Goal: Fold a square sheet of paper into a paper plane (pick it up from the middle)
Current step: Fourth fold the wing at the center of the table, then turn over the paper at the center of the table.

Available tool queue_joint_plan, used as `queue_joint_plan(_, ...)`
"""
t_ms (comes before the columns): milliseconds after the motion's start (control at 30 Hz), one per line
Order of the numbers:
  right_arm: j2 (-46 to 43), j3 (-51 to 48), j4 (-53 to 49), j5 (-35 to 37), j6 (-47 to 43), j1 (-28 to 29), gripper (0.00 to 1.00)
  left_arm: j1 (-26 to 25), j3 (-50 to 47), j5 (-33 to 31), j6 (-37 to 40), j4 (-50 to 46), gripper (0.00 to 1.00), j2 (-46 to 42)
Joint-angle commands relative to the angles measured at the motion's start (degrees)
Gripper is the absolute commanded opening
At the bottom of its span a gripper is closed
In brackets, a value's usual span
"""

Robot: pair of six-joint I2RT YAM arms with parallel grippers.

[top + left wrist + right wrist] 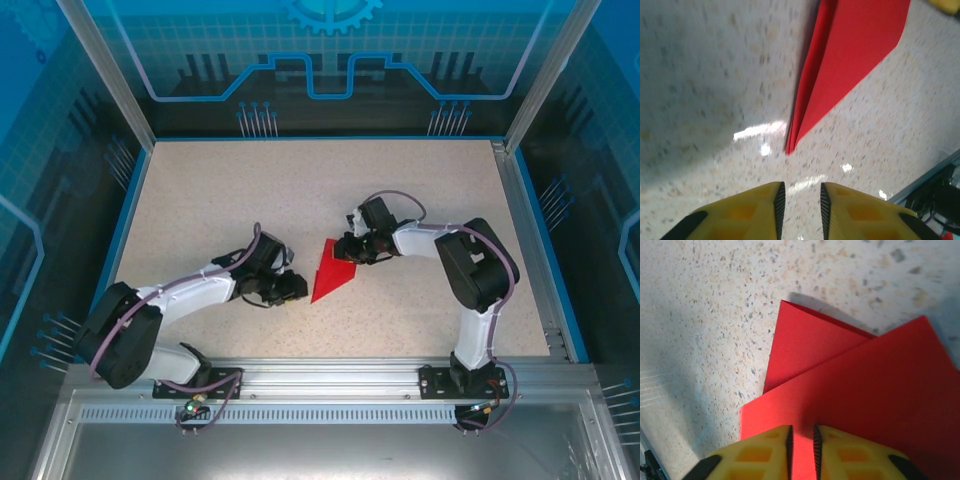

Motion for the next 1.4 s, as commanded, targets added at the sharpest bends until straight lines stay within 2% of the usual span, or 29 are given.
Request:
queue_joint_plan(0, -5.87, 3.07, -9.32, 4.34, -1.26, 0.33, 0.27, 1.65, 6.31, -0.76, 3.5, -2.65, 0.33, 3.78)
queue_joint_plan(133, -10.83, 1.07, -13.8, 9.74, 1.28, 0.35, 0.34, 2.01, 13.71, 1.19, 6.78, -4.61, 0.43, 10.29)
queue_joint_plan(267, -14.82, -4.18, -12.18, 9.78, 5.93, 0.82, 0.37, 2.24, 18.8, 1.08, 9.17, -6.48, 0.48, 16.28)
queue_joint_plan(633, -13.14, -8.63, -9.78, 11.67, 12.93, 5.15, 0.38, 2.48, 24.63, -0.85, 11.51, -8.22, 0.47, 24.42)
queue_joint_plan(933, -10.52, -8.95, -9.88, 12.48, 13.69, 5.28, 0.38, 2.49, 26.12, -0.17, 11.26, -8.06, 0.46, 26.72)
queue_joint_plan(1367, -8.28, -10.7, -2.87, 8.35, 15.33, 5.23, 0.37, 2.54, 27.03, 0.79, 11.74, -8.61, 0.4, 30.18)
